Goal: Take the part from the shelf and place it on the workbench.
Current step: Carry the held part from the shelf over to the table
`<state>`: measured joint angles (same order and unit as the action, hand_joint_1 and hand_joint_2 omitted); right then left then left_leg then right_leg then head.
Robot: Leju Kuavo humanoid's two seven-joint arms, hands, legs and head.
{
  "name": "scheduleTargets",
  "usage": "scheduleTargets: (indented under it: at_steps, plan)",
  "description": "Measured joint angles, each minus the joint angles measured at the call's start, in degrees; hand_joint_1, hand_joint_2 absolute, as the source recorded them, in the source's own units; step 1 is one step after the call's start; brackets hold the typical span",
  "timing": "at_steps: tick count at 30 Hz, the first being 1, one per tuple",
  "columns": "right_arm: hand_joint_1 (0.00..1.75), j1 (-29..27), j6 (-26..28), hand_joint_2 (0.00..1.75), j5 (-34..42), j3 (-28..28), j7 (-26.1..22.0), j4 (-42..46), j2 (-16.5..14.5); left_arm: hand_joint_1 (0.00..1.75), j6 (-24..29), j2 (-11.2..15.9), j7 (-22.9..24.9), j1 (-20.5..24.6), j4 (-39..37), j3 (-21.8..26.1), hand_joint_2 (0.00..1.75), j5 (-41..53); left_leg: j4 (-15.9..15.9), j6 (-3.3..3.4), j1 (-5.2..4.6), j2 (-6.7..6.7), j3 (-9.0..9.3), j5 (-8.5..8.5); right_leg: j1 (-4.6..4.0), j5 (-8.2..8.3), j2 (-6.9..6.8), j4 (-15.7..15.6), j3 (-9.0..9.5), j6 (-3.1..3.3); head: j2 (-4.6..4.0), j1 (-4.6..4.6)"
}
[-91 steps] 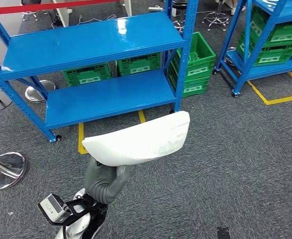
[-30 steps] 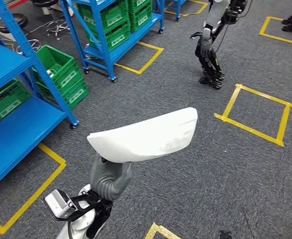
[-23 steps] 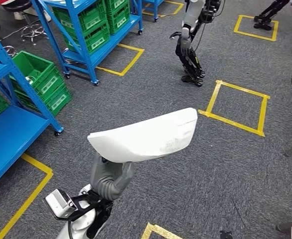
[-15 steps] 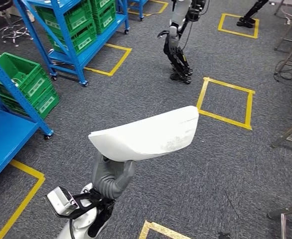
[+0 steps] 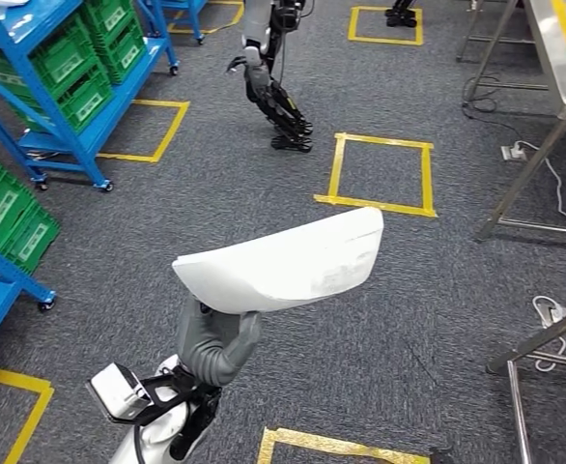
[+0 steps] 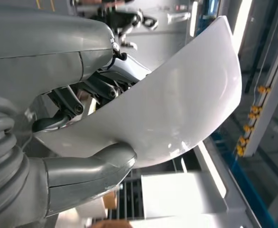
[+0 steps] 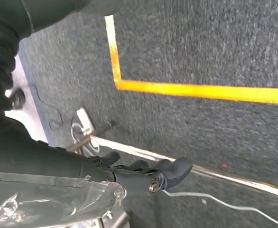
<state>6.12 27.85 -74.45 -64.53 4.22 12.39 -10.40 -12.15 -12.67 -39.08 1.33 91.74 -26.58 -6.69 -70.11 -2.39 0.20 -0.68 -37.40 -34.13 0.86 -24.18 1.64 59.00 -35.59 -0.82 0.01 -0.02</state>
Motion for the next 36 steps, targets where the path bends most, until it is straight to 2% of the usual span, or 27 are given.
scheduleTargets:
  at_steps: [1,2,3,4,5,7,8,10,11,12,14,15,16,17,18,19,21,22,23,25,27,29,31,32,33,34,36]
  plan:
    - [0.0,-0.1,-0.1,1.75,0.0,0.0,0.0,0.0,0.0,1.75,0.0,0.0,0.0,0.0,-0.1,0.0,1.75,0.0,-2.3,0.02,-0.01,0.18,-1.34,-0.35,-0.01,0.02,0.81,0.0,-0.03,0.02,0.01,-0.02]
    - [0.0,-0.1,-0.2,1.75,0.0,-0.1,0.0,0.0,0.0,1.75,0.0,0.0,0.0,0.0,-0.1,0.0,1.75,0.0,-2.6,0.11,0.01,0.34,-1.75,0.45,-0.01,0.05,1.65,0.0,-0.03,0.0,0.01,-0.02]
    - [0.0,-0.2,-0.3,1.75,0.1,-0.1,0.1,0.0,0.0,1.75,0.0,0.0,0.0,0.0,-0.2,0.0,1.75,0.0,-0.8,0.24,0.03,0.56,-1.11,2.2,0.02,0.09,2.5,0.0,-0.01,-0.06,0.01,-0.02]
    - [0.0,-0.2,-0.6,1.75,0.1,-0.2,0.2,0.0,0.0,1.75,-0.1,0.0,0.0,0.0,-0.2,0.0,1.75,0.0,2.6,0.42,0.09,1.29,0.41,4.5,0.07,0.15,3.37,0.0,0.02,-0.18,0.01,-0.03]
    - [0.0,-0.1,-1.3,1.75,0.2,-0.2,0.5,0.0,0.0,1.75,-0.2,0.0,0.0,0.0,-0.2,0.0,1.75,0.0,6.3,0.63,0.23,2.98,2.14,6.35,0.12,0.23,4.18,0.0,-0.04,-0.39,0.01,-0.02]
    - [0.0,0.0,-4.0,1.75,0.6,-0.3,1.5,0.0,0.0,1.75,-0.5,0.0,0.0,0.1,-0.3,0.0,1.75,-0.2,11.8,0.8,0.52,6.0,4.49,8.02,0.24,0.41,5.62,0.2,-0.47,-1.04,0.01,0.02]
    - [0.0,-0.1,-5.9,1.75,0.9,-0.4,2.3,0.0,0.0,1.75,-0.8,-0.1,0.0,0.3,-0.4,-0.1,1.75,-0.3,12.6,0.92,0.53,6.75,4.77,7.94,0.39,0.57,6.27,0.1,-0.74,-1.49,0.01,0.02]
    - [0.0,-0.2,-9.5,1.75,1.9,-0.9,4.1,0.0,0.0,1.75,-1.3,-0.3,0.0,0.8,-0.8,-0.3,1.75,-0.5,13.0,1.39,0.39,5.67,4.86,8.12,0.71,0.92,6.98,-0.3,-1.19,-2.35,0.01,0.05]
    - [0.0,-0.3,-10.6,1.75,2.6,-1.3,4.8,0.0,0.0,1.75,-1.5,-0.4,0.0,1.2,-1.0,-0.4,1.75,-0.6,13.2,1.78,0.41,4.92,4.96,8.27,0.67,0.71,6.03,0.0,-1.51,-2.66,0.01,0.19]
    - [0.0,-0.3,-11.2,1.75,3.4,-1.7,5.3,-0.1,0.0,1.75,-1.6,-0.5,0.0,1.4,-1.2,-0.5,1.75,-0.6,13.4,2.13,0.43,4.02,5.06,8.39,0.55,-0.16,4.32,1.4,-2.32,-2.89,0.01,0.43]
    - [0.0,0.1,-11.5,1.75,5.4,-2.8,5.5,-0.1,0.0,1.75,-1.8,-0.5,0.0,1.7,-1.5,-0.6,1.75,-0.6,13.5,2.61,0.26,2.07,5.19,8.39,0.33,-3.61,0.37,7.9,-5.42,-3.23,0.0,0.81]
    - [0.0,0.3,-11.6,1.75,6.3,-3.4,5.4,-0.1,0.0,1.75,-1.8,-0.5,0.0,1.7,-1.6,-0.6,1.75,-0.6,13.5,2.73,0.11,1.09,5.2,8.34,0.34,-5.38,-0.59,11.8,-7.28,-3.38,-0.01,0.87]
    - [0.0,0.4,-11.6,1.75,7.0,-4.0,5.2,-0.1,0.0,1.75,-1.8,-0.5,0.0,1.7,-1.8,-0.6,1.75,-0.6,13.5,2.8,0.01,0.16,5.22,8.28,0.35,-6.37,-0.99,14.7,-8.56,-3.46,-0.01,0.86]
    - [0.0,0.4,-11.5,1.75,7.5,-4.6,5.2,-0.1,0.0,1.75,-1.9,-0.5,0.0,1.8,-1.9,-0.7,1.75,-0.6,13.5,2.82,-0.06,-0.7,5.27,8.21,0.35,-6.33,-1.17,15.6,-8.82,-3.48,-0.01,0.87]
    - [0.0,0.4,-11.5,1.75,8.0,-5.1,5.1,-0.1,0.0,1.75,-1.9,-0.5,0.0,1.8,-2.0,-0.7,1.75,-0.7,13.5,2.78,-0.1,-1.47,5.37,8.12,0.32,-5.27,-1.35,14.2,-7.85,-3.43,0.0,0.88]
    - [0.0,0.4,-11.5,1.75,8.5,-5.6,4.9,-0.1,0.1,1.75,-1.9,-0.5,0.0,1.8,-2.1,-0.7,1.75,-0.7,13.5,2.69,-0.12,-2.19,5.53,7.99,0.25,-3.53,-1.91,10.8,-5.78,-3.3,0.0,0.88]
    - [0.0,0.6,-11.5,1.75,10.1,-6.7,4.4,-0.1,0.1,1.75,-1.9,-0.5,0.0,1.9,-2.3,-0.8,1.75,-0.8,13.4,2.26,-0.35,-3.41,5.91,7.62,-0.19,-0.88,-4.21,2.9,-1.25,-2.76,0.0,0.86]
    - [0.0,0.8,-11.5,1.75,10.8,-7.3,4.1,-0.1,0.1,1.75,-2.0,-0.5,0.0,2.0,-2.3,-0.9,1.75,-0.8,13.4,2.0,-0.51,-3.92,6.05,7.48,-0.39,-0.3,-4.96,0.6,0.05,-2.39,0.0,0.82]
    - [0.0,0.9,-11.5,1.75,11.5,-7.9,3.8,-0.1,0.1,1.75,-2.0,-0.5,0.0,2.1,-2.3,-1.0,1.75,-0.8,13.4,1.73,-0.66,-4.39,6.14,7.4,-0.58,-0.25,-5.18,-0.2,0.46,-2.01,0.01,0.79]
    - [0.0,0.9,-11.6,1.75,12.4,-8.9,3.4,-0.1,0.2,1.75,-2.0,-0.5,0.0,2.2,-2.4,-1.1,1.75,-0.9,13.5,1.14,-0.68,-5.16,6.28,7.31,-0.6,-0.03,-3.88,-0.3,0.27,-1.3,0.01,0.77]
    - [0.0,0.9,-11.7,1.75,13.2,-9.8,3.2,-0.1,0.2,1.75,-2.0,-0.5,0.0,2.4,-2.5,-1.1,1.75,-0.9,12.2,0.48,-0.42,-3.66,5.85,6.08,-0.36,0.21,-2.69,-0.5,0.22,-0.74,0.0,0.73]
    - [0.0,1.0,-11.7,1.75,13.6,-10.5,3.0,-0.1,0.2,1.75,-2.0,-0.4,0.0,2.4,-2.5,-1.1,1.75,-1.0,6.6,0.06,-0.18,-0.98,3.38,2.75,-0.12,0.43,-1.48,-0.7,0.16,-0.39,0.0,0.58]
    - [0.0,1.1,-11.6,1.75,13.9,-11.0,3.0,-0.1,0.2,1.75,-2.0,-0.4,0.0,2.3,-2.7,-1.1,1.75,-1.0,-0.6,-0.13,-0.12,0.04,-0.27,-0.23,-0.06,0.53,-0.08,-0.7,0.02,-0.26,0.0,0.5]
    - [0.0,1.1,-11.6,1.75,14.1,-11.2,3.0,-0.1,0.2,1.75,-2.0,-0.4,0.0,2.3,-2.8,-1.1,1.75,-1.0,-2.4,-0.17,-0.11,0.19,-1.3,-0.29,-0.04,0.57,0.71,-0.7,-0.02,-0.28,0.0,0.5]
    - [0.0,1.1,-11.6,1.75,14.3,-11.4,3.0,-0.1,0.2,1.75,-2.0,-0.4,0.0,2.2,-2.8,-1.1,1.75,-1.0,-2.1,-0.17,-0.08,0.34,-1.34,0.75,0.03,0.64,1.54,-0.7,-0.04,-0.35,0.0,0.51]
    - [0.0,1.0,-11.6,1.75,14.5,-11.7,2.9,-0.1,0.2,1.75,-2.0,-0.4,0.0,2.2,-2.9,-1.1,1.75,-1.0,0.4,-0.13,0.0,0.68,-0.26,2.73,0.12,0.72,2.39,-0.7,-0.04,-0.5,0.0,0.51]
    - [0.0,1.1,-11.7,1.75,15.1,-12.1,2.7,-0.1,0.3,1.75,-2.0,-0.4,0.0,2.3,-2.9,-1.1,1.75,-1.0,8.0,-0.06,0.43,3.08,3.28,6.52,0.23,0.9,4.04,-0.5,-0.2,-0.97,-0.01,0.48]
